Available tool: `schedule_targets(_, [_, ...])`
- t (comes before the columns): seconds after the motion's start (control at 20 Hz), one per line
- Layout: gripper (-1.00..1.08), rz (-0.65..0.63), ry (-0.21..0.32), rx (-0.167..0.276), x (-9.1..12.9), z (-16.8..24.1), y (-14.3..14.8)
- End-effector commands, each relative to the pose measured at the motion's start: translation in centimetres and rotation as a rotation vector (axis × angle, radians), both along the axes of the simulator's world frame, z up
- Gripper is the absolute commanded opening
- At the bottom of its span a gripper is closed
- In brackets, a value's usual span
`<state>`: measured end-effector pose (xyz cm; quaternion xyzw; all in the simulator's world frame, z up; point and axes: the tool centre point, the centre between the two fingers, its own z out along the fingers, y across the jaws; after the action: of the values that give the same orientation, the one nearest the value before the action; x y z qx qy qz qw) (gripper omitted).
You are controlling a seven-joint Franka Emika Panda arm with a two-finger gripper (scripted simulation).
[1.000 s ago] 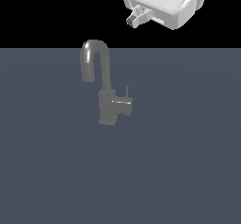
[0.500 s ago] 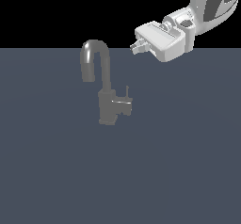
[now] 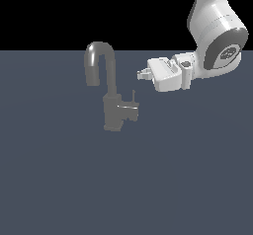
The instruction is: Turn on the faucet by rotating a designated handle.
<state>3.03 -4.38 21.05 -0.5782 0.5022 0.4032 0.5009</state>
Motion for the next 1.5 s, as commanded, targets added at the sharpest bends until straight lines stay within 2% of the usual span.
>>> schedule_targets(0.0, [-1.00,-0.051,0.040,0.051,0.5,-1.7,0.1])
schedule_targets(0.3, [-1.00,-0.137,0.109,0.139,1.1,-4.7,0.6])
schedule_targets(0.55, [-1.00,-0.178,0.142,0.181,1.3,-6.1,1.0])
schedule_targets(1.0, [-1.00,-0.190,0.152,0.193,1.4,-6.6,1.1])
schedule_targets(1.45, [-1.00,-0.190,0.152,0.194,-1.2,-6.0,1.7])
